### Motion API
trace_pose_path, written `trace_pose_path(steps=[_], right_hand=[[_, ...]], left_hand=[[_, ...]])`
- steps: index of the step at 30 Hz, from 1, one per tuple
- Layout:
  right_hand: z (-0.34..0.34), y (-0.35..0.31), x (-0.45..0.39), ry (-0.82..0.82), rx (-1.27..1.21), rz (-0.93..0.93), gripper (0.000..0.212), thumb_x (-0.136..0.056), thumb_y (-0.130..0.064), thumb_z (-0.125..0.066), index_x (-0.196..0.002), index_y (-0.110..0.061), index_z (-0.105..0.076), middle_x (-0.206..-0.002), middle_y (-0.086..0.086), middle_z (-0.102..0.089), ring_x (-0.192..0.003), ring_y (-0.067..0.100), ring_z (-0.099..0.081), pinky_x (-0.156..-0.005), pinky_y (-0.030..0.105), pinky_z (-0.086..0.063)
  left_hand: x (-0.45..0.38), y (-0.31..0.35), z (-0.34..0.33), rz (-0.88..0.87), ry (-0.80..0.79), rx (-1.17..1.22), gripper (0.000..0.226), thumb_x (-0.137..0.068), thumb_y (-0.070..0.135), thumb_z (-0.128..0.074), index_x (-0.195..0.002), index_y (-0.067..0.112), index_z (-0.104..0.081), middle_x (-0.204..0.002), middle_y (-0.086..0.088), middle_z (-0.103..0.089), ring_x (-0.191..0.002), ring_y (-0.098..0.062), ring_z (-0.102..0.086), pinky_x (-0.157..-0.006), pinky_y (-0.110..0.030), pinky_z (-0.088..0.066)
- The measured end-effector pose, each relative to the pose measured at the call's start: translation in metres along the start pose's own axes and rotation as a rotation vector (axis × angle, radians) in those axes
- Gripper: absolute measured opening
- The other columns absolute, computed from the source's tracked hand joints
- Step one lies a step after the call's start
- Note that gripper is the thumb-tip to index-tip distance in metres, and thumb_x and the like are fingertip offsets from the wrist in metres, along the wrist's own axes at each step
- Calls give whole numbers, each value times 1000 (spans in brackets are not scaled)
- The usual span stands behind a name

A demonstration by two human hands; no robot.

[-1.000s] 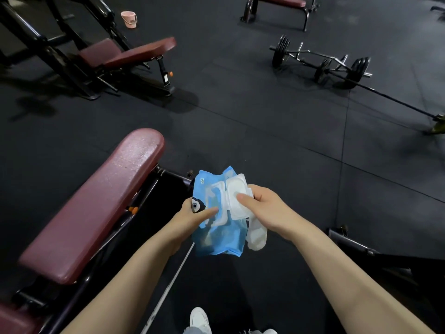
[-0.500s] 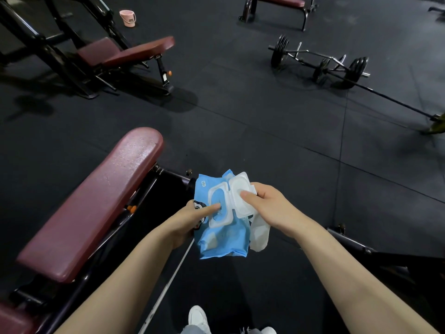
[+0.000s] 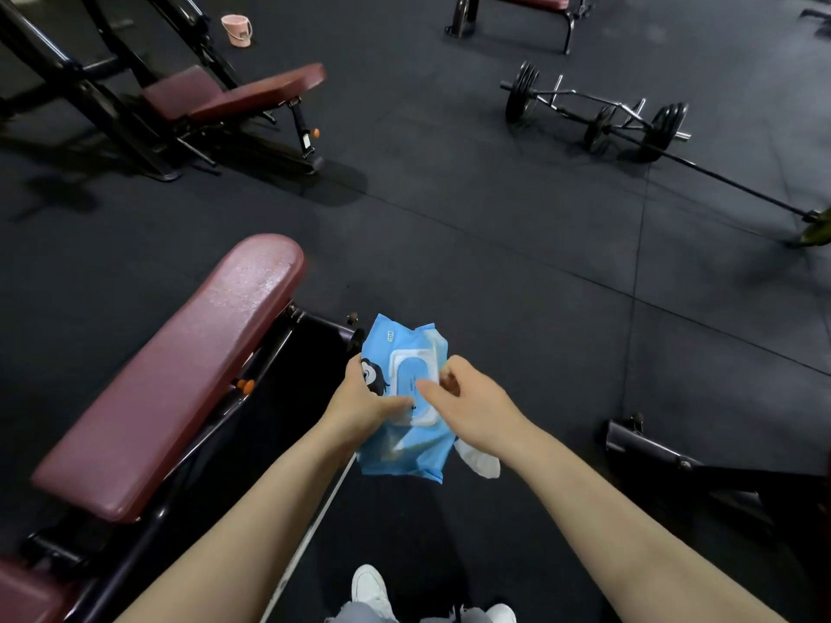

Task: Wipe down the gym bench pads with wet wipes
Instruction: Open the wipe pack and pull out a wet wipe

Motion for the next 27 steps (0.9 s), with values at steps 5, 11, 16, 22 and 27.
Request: trace_pose_path(steps=[5, 11, 16, 22, 27], right_hand=[[-9, 7, -2, 68, -140, -4, 44, -96, -55, -45, -73, -18, -46, -74, -8, -52, -66, 7, -46, -62, 24, -37], [-10, 31, -7, 80, -316, -238, 77, -80, -62, -68, -134, -18, -36, -124, -9, -53, -102, 10, -56, -70, 24, -45], [-18, 31, -8, -147, -488, -163, 39, -88, -54, -64, -114, -26, -68, -105, -11, -75, -94, 10, -71, -84, 29, -55], [-11, 30, -12, -71, -479, -77, 22, -91, -41, -66, -108, -27, -70, -98, -10, -76, -89, 8, -72, -77, 25, -56], [-11, 41, -18, -35, -434, -138, 36, -81, -50, -72, -108, -27, -69, -98, -9, -75, -89, 10, -72, -82, 36, -59]], left_hand=[[1, 7, -1, -54, -4, 16, 67, -72, 5, -83, -120, 35, -47, -106, 6, -69, -95, -13, -69, -82, -33, -58], [2, 4, 1, -55, -119, 130, 70, -79, 1, -78, -135, 26, -46, -111, 3, -73, -99, -19, -72, -83, -36, -59], [3, 5, 10, 12, -320, 193, 52, -87, 3, -63, -134, 22, -53, -125, -8, -68, -115, -31, -65, -100, -53, -50], [1, 13, 4, -49, -228, 152, 43, -90, 16, -71, -129, 23, -55, -117, -2, -72, -108, -24, -69, -97, -48, -53], [0, 11, 0, -92, -124, 73, 44, -84, 8, -76, -118, 28, -56, -104, 1, -75, -94, -18, -74, -84, -36, -59]])
Point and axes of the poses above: each hand's wrist, its own x-axis away from the middle knuckle, its own z-axis out of the back of the hand, y = z × x, the point moved 5 cm from there along -x, towards the middle knuckle
